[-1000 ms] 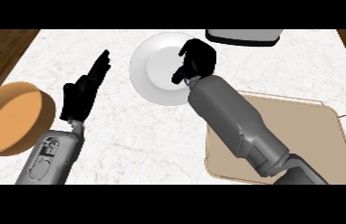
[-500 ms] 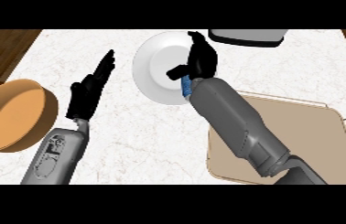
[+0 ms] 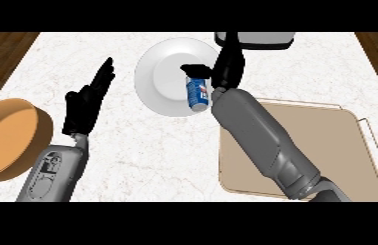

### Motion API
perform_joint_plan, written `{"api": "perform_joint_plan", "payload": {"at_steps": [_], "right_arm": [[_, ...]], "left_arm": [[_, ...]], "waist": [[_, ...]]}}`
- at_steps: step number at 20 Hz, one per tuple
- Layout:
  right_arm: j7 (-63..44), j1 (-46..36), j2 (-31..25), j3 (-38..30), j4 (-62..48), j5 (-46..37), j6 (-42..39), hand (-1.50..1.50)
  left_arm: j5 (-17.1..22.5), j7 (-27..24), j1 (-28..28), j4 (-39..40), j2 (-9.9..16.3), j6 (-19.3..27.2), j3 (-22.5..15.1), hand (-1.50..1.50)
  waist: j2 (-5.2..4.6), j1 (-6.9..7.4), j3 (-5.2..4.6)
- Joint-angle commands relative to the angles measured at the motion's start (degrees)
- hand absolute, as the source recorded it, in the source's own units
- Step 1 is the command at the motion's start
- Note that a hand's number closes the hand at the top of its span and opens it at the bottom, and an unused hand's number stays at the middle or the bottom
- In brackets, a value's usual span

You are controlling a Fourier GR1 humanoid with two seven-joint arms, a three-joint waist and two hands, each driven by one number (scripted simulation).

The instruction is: Pick the can from the tray and place it in the plate

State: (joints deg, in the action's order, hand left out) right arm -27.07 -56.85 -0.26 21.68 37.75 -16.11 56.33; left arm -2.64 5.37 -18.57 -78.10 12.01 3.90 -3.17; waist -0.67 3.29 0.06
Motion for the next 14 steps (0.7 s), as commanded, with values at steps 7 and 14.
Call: {"api": "perform_joint_plan", "payload": {"at_steps": [7, 14], "right_arm": [[5.0, 19.7, -5.7, -1.0, 20.8, 1.0, 1.9, -1.50], [4.7, 33.0, -12.0, -1.9, 36.3, -0.1, -4.7, -1.50]], "left_arm": [[0.8, 0.7, 5.7, -4.1, 1.0, -0.4, 2.3, 0.00], [-1.5, 1.3, 5.0, -4.0, -0.7, 0.0, 1.7, 0.00]], "waist": [[1.05, -3.88, -0.05], [0.79, -3.59, -0.06]]}}
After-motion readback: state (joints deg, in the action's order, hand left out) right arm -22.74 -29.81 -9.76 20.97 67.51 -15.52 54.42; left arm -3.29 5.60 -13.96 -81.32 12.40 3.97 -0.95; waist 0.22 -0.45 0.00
